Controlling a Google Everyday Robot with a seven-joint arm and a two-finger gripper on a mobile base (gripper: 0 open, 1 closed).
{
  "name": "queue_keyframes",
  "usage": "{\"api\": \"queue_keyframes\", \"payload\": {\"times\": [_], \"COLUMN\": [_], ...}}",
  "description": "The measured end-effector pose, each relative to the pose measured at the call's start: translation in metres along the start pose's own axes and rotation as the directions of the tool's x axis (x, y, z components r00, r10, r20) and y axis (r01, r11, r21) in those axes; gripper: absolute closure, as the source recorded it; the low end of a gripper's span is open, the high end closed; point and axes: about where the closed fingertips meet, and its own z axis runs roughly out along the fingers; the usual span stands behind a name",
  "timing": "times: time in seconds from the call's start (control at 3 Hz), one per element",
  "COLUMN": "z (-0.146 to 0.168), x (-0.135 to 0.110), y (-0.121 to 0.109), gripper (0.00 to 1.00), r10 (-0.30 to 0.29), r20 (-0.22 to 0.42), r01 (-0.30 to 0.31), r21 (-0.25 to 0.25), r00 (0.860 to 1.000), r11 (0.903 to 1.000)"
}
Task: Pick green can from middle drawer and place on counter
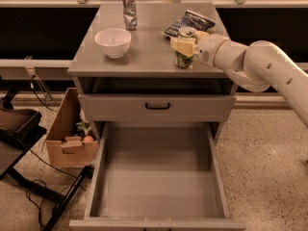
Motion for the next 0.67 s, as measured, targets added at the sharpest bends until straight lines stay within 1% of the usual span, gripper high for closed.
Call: {"api": "queue_keyframes", "payload": {"times": [0.33, 0.67], "z": [0.0002, 0.0003], "x": [0.0002, 0.0002], "y": [-0.0014, -0.0013], "gripper": [0.82, 0.57], "r10": [0.000, 0.000], "r20": [0.000, 0.000], "r01": [0.000, 0.000], "r21": [0.005, 0.005], "r00": [1.000, 1.000], "r11": [1.0000, 1.0000]}}
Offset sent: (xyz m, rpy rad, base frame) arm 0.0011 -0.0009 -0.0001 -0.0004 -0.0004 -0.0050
